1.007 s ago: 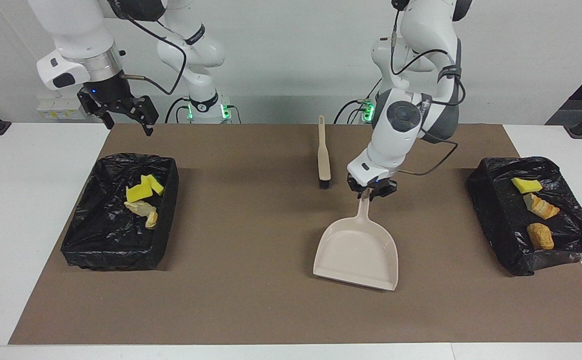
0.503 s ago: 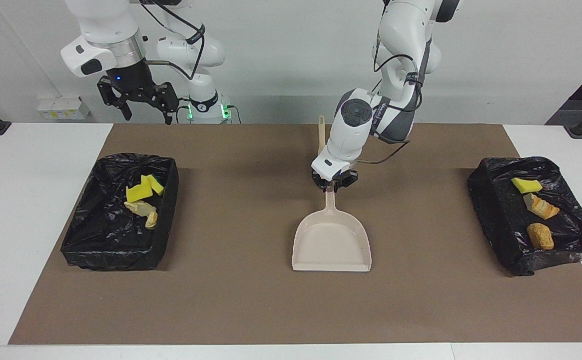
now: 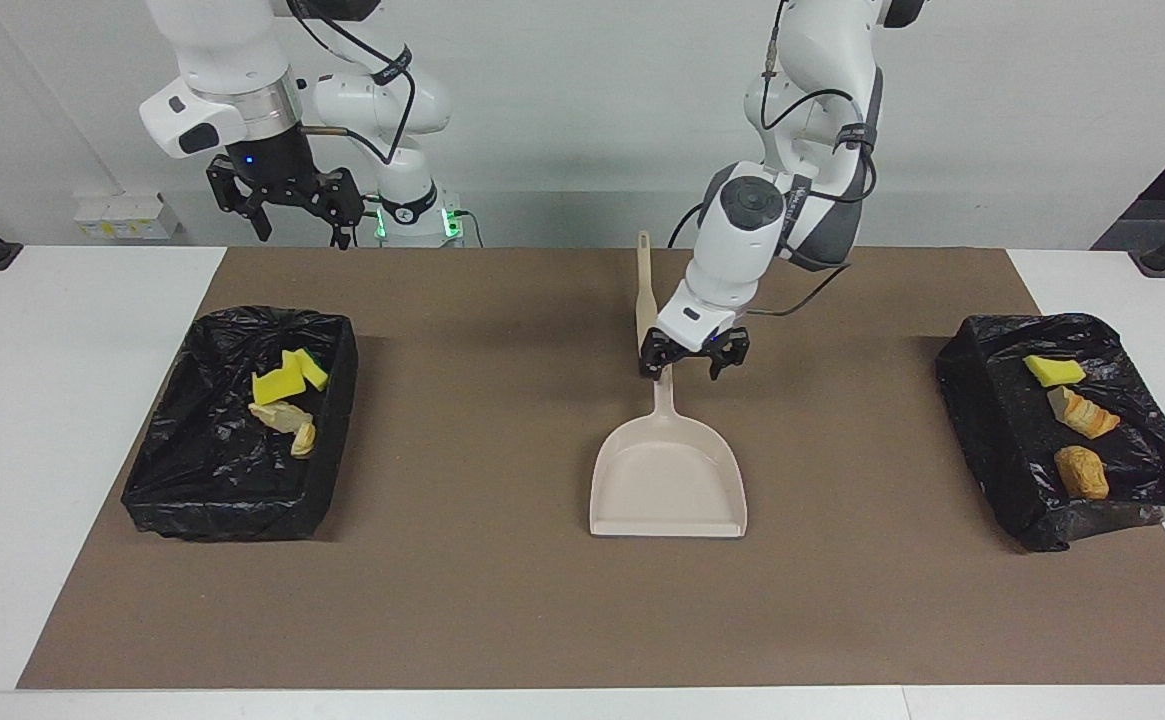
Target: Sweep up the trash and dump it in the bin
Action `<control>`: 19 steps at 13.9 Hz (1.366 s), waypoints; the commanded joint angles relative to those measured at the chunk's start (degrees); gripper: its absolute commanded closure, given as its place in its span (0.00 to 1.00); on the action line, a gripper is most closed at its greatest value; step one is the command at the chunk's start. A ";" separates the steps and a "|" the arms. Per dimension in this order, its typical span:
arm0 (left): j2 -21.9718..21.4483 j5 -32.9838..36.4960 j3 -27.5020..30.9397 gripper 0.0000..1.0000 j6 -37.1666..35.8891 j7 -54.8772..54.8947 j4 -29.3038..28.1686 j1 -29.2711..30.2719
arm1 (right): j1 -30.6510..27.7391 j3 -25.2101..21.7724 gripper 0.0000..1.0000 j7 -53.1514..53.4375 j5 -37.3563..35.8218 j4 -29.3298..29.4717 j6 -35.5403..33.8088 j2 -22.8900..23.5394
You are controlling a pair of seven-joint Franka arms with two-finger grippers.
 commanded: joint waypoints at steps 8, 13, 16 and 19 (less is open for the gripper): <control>-4.55 0.77 0.28 0.00 -15.05 28.16 10.82 21.77 | -1.16 0.10 0.00 -0.74 2.43 3.92 -2.71 1.72; -10.45 0.86 1.50 0.00 -24.36 33.72 11.52 24.34 | -0.72 0.11 0.00 0.05 2.52 3.30 -2.36 1.37; -10.28 4.18 1.33 0.00 -31.92 35.90 16.09 24.08 | -0.81 0.11 0.00 0.05 2.52 2.60 -2.19 1.02; -9.67 3.85 1.33 0.00 -35.18 36.44 17.58 24.34 | -0.81 0.11 0.00 0.05 2.69 2.78 -1.05 1.45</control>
